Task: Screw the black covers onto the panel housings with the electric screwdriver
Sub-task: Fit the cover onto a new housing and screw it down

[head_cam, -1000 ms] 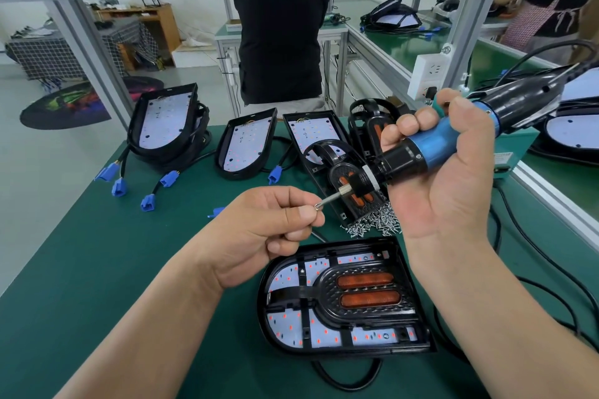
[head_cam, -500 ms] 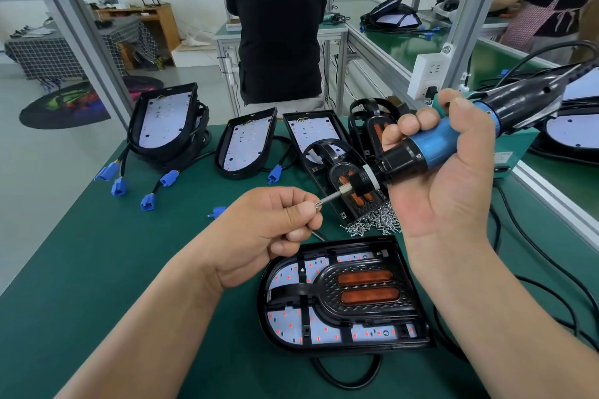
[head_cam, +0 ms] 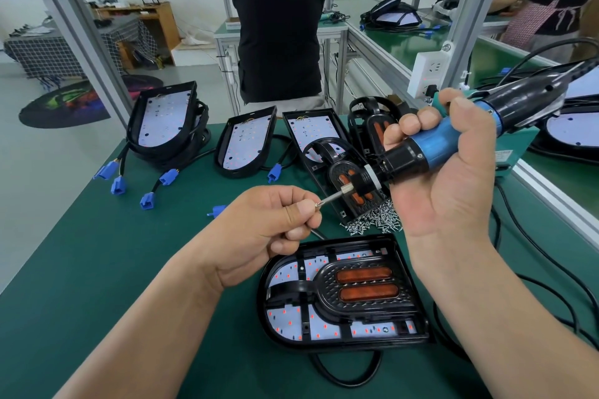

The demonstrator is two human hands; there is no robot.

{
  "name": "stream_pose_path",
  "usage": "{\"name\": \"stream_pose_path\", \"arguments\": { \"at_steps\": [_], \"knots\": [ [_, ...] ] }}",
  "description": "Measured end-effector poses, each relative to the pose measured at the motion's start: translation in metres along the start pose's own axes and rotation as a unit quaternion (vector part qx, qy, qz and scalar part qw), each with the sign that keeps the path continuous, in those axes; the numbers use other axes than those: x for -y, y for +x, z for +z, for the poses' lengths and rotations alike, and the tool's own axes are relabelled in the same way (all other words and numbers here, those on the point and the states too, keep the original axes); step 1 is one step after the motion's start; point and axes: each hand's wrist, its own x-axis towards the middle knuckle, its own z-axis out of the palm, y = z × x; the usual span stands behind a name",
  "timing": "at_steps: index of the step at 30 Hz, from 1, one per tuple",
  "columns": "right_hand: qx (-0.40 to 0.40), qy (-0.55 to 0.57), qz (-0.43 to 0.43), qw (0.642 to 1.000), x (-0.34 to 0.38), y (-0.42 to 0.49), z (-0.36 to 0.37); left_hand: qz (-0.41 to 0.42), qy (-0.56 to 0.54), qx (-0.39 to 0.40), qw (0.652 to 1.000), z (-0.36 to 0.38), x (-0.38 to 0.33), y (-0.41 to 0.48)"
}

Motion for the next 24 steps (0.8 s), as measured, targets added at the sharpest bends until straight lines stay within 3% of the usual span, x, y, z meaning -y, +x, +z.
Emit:
{"name": "stream_pose_path", "arguments": {
  "at_steps": [10,18,24],
  "knots": [
    [0.004,-0.022,-0.008,1.0,-0.002,-0.002,-0.002,0.007,0.028,-0.032,0.999,0.004,-0.001,0.001],
    [-0.054,-0.053,-0.036,0.996,-0.008,-0.008,-0.002,0.061,0.102,-0.138,0.983,0.014,0.006,0.005],
    [-0.09,-0.022,-0.017,0.996,-0.004,-0.004,-0.006,0.058,0.071,-0.142,0.986,0.017,0.007,0.007]
  ]
}}
